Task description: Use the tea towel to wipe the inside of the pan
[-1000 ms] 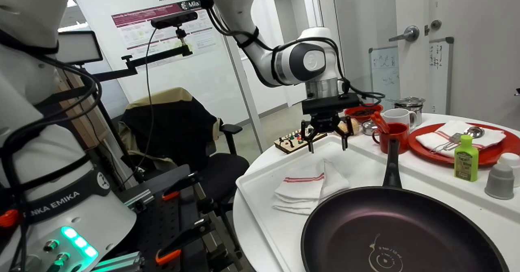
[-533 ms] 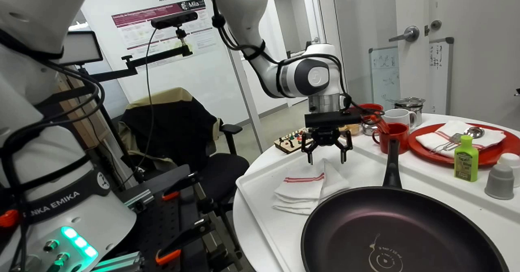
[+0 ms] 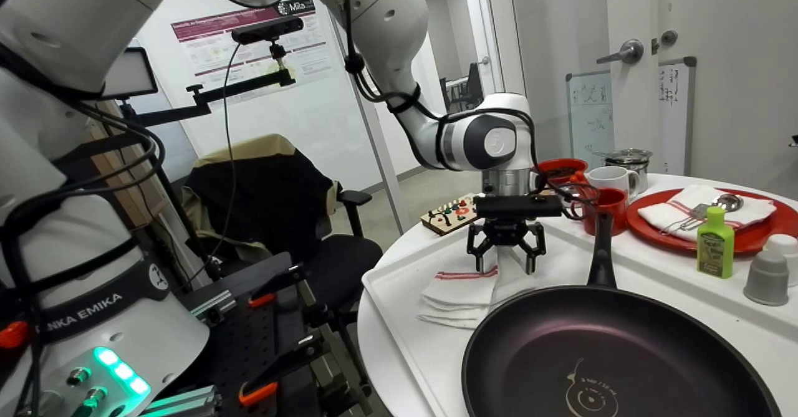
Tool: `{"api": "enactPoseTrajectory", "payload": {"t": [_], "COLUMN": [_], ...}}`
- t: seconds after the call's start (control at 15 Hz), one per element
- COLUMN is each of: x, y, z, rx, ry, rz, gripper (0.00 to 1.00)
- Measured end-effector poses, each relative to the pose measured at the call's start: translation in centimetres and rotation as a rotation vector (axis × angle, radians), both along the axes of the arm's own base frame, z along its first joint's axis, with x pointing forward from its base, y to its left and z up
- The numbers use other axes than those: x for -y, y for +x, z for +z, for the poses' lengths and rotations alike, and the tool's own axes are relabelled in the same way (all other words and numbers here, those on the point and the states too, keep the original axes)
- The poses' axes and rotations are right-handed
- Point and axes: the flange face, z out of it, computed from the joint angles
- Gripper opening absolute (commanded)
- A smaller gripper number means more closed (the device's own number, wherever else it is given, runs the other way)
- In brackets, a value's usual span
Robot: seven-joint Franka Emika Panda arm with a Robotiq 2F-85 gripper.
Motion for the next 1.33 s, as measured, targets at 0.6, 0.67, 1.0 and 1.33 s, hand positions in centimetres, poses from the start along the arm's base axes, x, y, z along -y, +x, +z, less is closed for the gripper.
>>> {"api": "enactPoseTrajectory", "payload": {"t": [0.6, 0.67, 1.0, 1.33], "x": [-1.6, -1.6, -1.8, -2.0], "y": [0.6, 0.7, 1.0, 0.7], "z": [-0.8, -0.6, -0.1, 0.8], "rx": [-0.012, -0.009, 0.007, 0.057], "ry": [-0.019, -0.020, -0.040, -0.068], "rz": [0.024, 0.024, 0.008, -0.021], "gripper": [0.21, 0.12, 0.07, 0.07]}}
